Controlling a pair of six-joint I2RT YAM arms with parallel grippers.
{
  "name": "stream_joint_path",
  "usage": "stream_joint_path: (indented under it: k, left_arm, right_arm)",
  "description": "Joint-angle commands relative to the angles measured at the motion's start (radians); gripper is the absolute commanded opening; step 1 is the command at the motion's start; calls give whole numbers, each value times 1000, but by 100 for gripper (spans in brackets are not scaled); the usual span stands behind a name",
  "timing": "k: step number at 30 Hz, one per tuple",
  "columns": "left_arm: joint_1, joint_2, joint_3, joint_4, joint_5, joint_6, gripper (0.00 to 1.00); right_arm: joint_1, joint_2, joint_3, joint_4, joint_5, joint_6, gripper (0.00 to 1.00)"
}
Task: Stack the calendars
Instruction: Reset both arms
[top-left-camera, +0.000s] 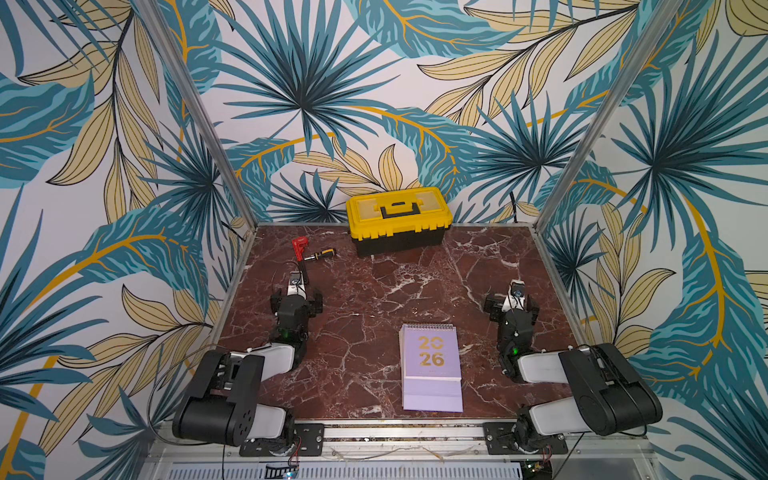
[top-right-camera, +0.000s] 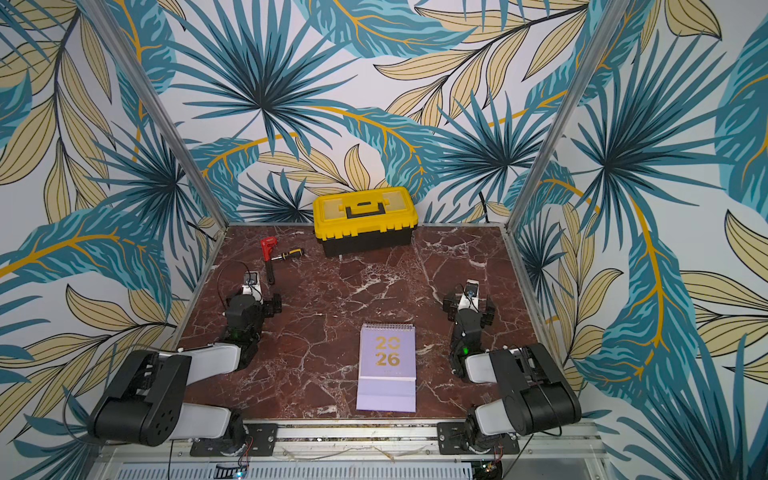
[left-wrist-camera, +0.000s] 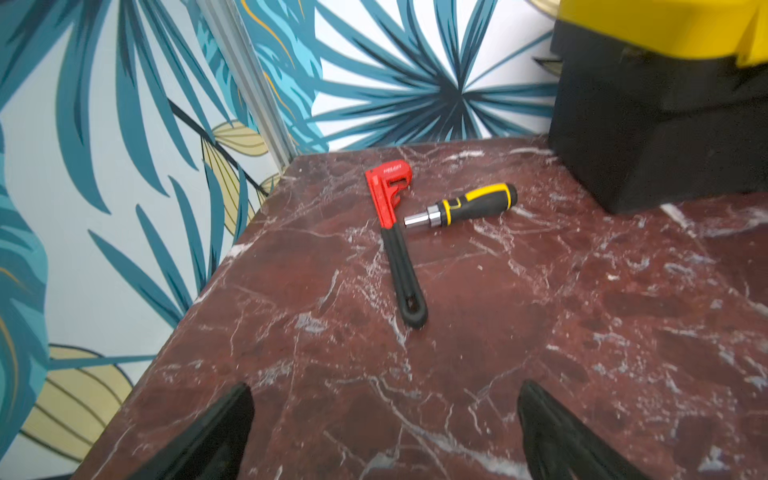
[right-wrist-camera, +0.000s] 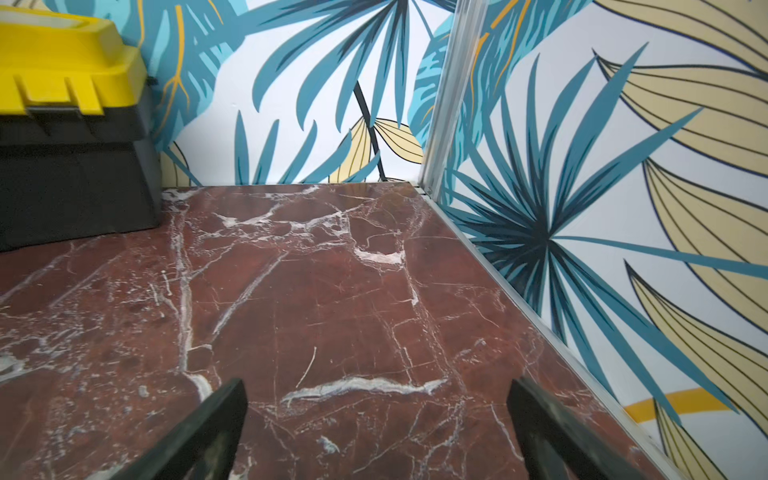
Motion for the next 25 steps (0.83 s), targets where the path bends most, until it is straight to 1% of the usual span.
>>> stream_joint_path:
  k: [1, 2, 5, 8, 13, 18, 22, 25]
  left_arm:
    - [37, 73, -45, 209, 86, -16, 100]
    - [44, 95, -43, 237, 118, -3, 100]
    - [60, 126, -8, 222, 147, -7, 100]
    - [63, 124, -6, 220, 119, -19, 100]
    - [61, 130, -1, 219, 112, -21, 100]
    - [62, 130, -1, 220, 111, -22, 100]
    - [62, 130, -1, 220, 111, -22, 100]
    - [63, 130, -1, 220, 111, -23, 99]
  right_arm:
    - [-11, 96, -15, 153, -90, -17, 100]
    - [-11, 103, -18, 173, -81, -15, 99]
    - [-15, 56, 12, 48, -66, 14, 100]
    - [-27, 50, 51, -29, -69, 25, 99]
    - [-65, 30, 123, -200, -117, 61, 100]
    - [-67, 30, 123, -201, -100, 68, 100]
    - [-80, 30, 150, -257, -123, 81, 100]
    - [-82, 29, 147, -250, -126, 80, 99]
